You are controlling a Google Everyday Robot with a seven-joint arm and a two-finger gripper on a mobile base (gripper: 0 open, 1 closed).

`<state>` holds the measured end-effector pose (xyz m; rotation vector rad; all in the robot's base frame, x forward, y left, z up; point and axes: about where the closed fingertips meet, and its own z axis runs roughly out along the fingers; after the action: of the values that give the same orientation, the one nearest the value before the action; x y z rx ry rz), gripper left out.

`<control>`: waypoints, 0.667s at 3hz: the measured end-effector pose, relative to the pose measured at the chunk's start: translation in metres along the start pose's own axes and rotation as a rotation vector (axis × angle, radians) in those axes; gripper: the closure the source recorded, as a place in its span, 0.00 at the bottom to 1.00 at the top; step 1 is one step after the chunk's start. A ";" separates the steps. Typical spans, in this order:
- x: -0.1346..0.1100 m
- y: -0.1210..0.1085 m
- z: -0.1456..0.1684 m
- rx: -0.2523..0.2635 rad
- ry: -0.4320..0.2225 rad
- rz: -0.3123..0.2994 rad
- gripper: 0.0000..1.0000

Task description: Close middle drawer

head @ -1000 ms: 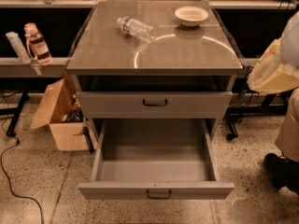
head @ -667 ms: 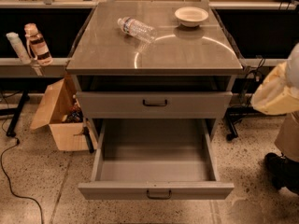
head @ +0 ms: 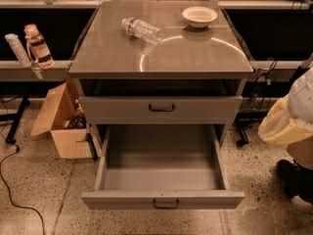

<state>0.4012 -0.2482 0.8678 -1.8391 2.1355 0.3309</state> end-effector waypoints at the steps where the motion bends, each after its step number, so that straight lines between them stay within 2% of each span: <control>1: 0.015 0.007 0.028 -0.071 0.032 -0.079 1.00; 2: 0.031 0.015 0.056 -0.087 0.129 -0.116 1.00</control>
Offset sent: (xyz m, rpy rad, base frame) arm -0.0211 -0.0102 -0.0921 -0.2369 0.0628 0.1594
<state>0.3865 -0.2541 0.8044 -2.0754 2.1157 0.2900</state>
